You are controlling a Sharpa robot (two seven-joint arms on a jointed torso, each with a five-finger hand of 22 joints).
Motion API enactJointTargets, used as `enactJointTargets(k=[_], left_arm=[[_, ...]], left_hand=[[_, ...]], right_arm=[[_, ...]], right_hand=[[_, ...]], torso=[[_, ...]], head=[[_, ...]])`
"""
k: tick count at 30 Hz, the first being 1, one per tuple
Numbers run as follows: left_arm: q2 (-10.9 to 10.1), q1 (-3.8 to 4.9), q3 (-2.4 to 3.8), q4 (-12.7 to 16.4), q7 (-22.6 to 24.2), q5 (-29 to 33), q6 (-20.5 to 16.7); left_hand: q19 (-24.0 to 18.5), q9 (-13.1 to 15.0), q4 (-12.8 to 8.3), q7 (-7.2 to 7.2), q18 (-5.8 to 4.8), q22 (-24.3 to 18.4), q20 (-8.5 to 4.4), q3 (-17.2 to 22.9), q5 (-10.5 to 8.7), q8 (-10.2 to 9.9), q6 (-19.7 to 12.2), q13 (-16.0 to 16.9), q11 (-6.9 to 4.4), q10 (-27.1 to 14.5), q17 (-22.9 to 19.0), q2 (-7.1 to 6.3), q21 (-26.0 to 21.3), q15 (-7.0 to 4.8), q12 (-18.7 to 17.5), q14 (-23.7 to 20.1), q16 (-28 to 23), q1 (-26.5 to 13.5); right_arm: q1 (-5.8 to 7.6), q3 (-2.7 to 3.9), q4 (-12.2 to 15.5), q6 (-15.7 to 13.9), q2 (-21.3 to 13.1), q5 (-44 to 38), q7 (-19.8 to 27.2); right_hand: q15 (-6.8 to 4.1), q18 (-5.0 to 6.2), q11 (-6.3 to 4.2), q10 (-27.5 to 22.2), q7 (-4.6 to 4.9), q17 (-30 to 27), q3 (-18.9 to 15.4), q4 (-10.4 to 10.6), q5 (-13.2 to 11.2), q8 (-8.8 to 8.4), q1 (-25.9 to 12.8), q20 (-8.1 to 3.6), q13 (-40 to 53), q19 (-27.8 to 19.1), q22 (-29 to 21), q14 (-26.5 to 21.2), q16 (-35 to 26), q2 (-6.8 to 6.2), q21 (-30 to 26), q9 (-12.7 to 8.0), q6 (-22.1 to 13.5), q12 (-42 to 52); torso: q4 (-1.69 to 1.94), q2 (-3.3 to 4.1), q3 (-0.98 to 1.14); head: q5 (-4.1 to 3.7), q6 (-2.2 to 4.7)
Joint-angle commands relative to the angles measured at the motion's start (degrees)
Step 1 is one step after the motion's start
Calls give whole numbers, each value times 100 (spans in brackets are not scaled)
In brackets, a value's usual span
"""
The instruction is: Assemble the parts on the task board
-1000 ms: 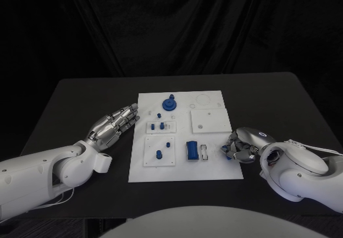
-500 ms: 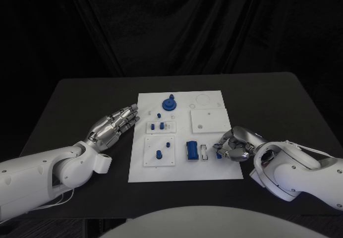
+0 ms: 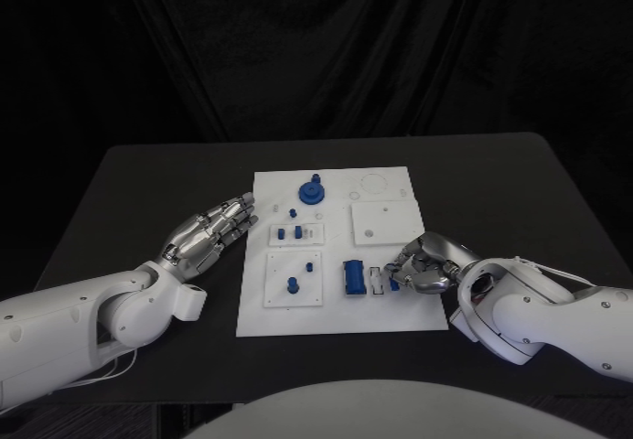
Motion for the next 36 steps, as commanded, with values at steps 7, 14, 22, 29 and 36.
enactJointTargets(k=[7, 14, 22, 29, 36], left_arm=[[10, -12, 4, 2, 397, 12, 75], [16, -19, 4, -6, 389, 12, 79], [19, -29, 4, -17, 376, 12, 84], [21, -36, 4, -13, 373, 12, 88], [21, -40, 4, -16, 369, 12, 88]], left_hand=[[0, 3, -28, 47, 114, 0, 48, 17, 36, -20, -12, 0, 32, -7, 6, -2, -6, 45, 25, -13, 28, 47], [0, 3, -28, 47, 114, 0, 48, 17, 36, -20, -12, 0, 32, -7, 6, -2, -6, 45, 25, -13, 28, 47], [-1, 1, -41, 48, 113, 0, 54, 33, 45, -22, -25, 0, 37, -8, 5, 0, -7, 53, 21, -14, 27, 51], [-1, 1, -41, 48, 113, 0, 54, 33, 45, -22, -25, 0, 37, -8, 5, 0, -7, 53, 21, -14, 27, 51], [-1, 1, -46, 49, 113, 0, 57, 39, 48, -23, -24, 0, 39, -9, 5, 0, -7, 56, 21, -14, 27, 52]], right_arm=[[-8, 2, -62, 93, 94, 86, 44], [-8, 2, -88, 143, 155, 86, 40], [-9, 2, -111, 209, 231, 86, 37], [-10, 2, -185, 354, 267, 30, -61], [-10, 2, -254, 459, 295, -58, -131]], right_hand=[[-26, 10, -38, 585, -34, 1080, 128, -219, 15, 32, -126, -16, 1508, 308, 1260, 520, 16, 24, 9, 0, -14, 16], [-25, 14, -37, 585, -32, 1052, -10, -179, -46, 30, -246, -15, 1508, 299, 1254, 514, 4, 63, -6, -8, -18, 16], [-23, 20, -33, 585, -29, 1030, -182, -160, 67, 30, -341, -14, 1508, 289, 1246, 510, -5, 96, -25, -15, -21, 16], [17, 31, 15, 585, 28, 965, -722, 37, -292, -12, -843, 15, 1508, 264, 1228, 496, -32, 195, -75, -60, -49, 16], [46, 43, 47, 585, 59, 906, -1298, 46, -935, -76, -1250, 50, 1508, 242, 1213, 485, -57, 381, -122, -123, -120, 16]], torso=[[-3, -1, 2], [-2, 0, 2], [-6, 0, 0], [-1, -2, 4], [-8, -4, -1]], head=[[6, -1], [1, -1], [15, -1], [27, -1], [40, -1]])
